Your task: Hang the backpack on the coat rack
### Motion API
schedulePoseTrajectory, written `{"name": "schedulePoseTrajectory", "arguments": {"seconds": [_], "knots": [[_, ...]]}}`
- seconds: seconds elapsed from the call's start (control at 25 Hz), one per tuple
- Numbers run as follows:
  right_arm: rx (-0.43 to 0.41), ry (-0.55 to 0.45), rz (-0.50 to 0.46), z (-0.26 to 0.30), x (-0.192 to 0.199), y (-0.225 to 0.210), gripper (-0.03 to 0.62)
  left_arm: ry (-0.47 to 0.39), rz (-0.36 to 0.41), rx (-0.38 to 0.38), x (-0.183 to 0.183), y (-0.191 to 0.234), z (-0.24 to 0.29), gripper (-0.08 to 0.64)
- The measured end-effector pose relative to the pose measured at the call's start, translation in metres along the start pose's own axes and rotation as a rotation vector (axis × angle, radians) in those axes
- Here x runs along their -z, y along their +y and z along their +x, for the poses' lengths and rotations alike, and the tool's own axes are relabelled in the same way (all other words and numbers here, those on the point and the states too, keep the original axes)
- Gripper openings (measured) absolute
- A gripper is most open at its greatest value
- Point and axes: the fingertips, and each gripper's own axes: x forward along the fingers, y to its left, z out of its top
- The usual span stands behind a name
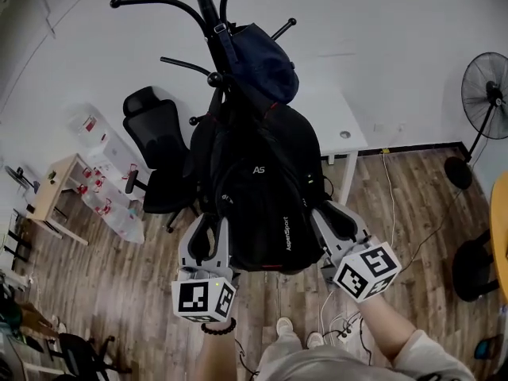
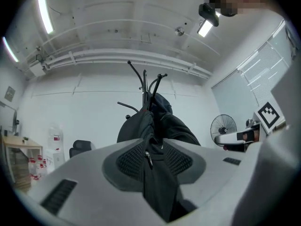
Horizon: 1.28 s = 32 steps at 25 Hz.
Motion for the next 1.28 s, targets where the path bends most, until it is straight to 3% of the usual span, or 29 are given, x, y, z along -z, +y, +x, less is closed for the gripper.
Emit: {"name": "schedulePoseTrajectory", "arguments": {"seconds": [0.24,0.4,0.76,1.04,1.28], "knots": [[-0.052,-0.044,0.112,-0.049,0.02,0.011,0.059,0.036,-0.055,-0.033,0.012,-0.019,-0.062,0.13],[-0.053,-0.029,0.087,-0.074,0.037,0.027,0.052,0.002,-0.125,-0.024,0.017,-0.027,-0.103,0.088],[0.006,0.142,0.109,-0.142,0.125,0.089,0.052,-0.064,-0.213,0.163,0.022,-0.05,-0.172,0.026],[0.015,0.079,0.134,-0.183,0.137,0.184,0.052,-0.02,-0.227,0.288,0.038,-0.056,-0.257,0.011],[0.076,0.099,-0.021,-0.221,0.147,0.254,0.052,-0.012,-0.253,0.343,0.038,-0.036,-0.321,0.009]]}}
